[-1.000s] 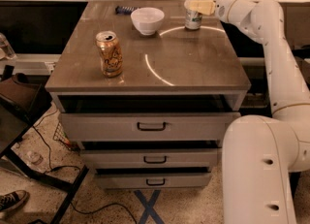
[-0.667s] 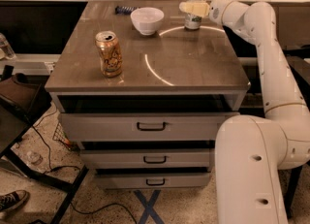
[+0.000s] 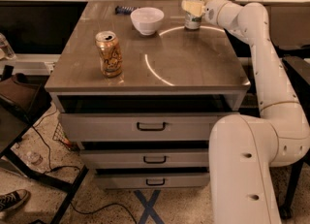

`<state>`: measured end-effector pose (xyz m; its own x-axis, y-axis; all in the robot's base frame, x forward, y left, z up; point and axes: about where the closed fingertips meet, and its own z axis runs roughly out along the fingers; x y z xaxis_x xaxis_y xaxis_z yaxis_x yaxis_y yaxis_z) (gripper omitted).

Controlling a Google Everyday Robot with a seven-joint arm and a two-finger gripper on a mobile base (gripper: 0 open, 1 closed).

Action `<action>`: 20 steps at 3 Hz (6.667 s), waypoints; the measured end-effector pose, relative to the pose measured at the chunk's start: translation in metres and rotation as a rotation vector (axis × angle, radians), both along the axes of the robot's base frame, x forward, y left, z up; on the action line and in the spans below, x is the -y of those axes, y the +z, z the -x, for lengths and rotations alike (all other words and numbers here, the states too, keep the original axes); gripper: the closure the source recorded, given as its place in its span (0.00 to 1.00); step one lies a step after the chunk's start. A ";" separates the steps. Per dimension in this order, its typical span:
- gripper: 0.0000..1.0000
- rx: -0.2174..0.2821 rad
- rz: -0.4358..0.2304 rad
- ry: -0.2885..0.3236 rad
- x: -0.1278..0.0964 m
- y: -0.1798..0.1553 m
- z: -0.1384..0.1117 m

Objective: Move 7up can near orange can

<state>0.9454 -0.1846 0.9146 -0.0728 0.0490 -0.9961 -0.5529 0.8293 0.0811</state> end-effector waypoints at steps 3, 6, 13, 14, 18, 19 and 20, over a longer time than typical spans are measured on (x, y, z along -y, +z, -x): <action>1.00 -0.006 -0.001 0.012 -0.011 -0.005 -0.003; 1.00 -0.009 -0.011 0.011 0.066 0.064 0.060; 1.00 0.109 0.006 0.382 -0.035 0.081 0.258; 1.00 0.110 0.011 0.436 -0.066 0.073 0.273; 1.00 0.055 -0.064 0.621 -0.179 0.008 0.311; 1.00 0.055 -0.016 0.603 -0.194 -0.008 0.311; 0.84 0.055 -0.012 0.602 -0.197 -0.010 0.311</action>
Offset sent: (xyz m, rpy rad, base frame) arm 0.0010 0.0038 -0.0014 0.0002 0.0019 0.0041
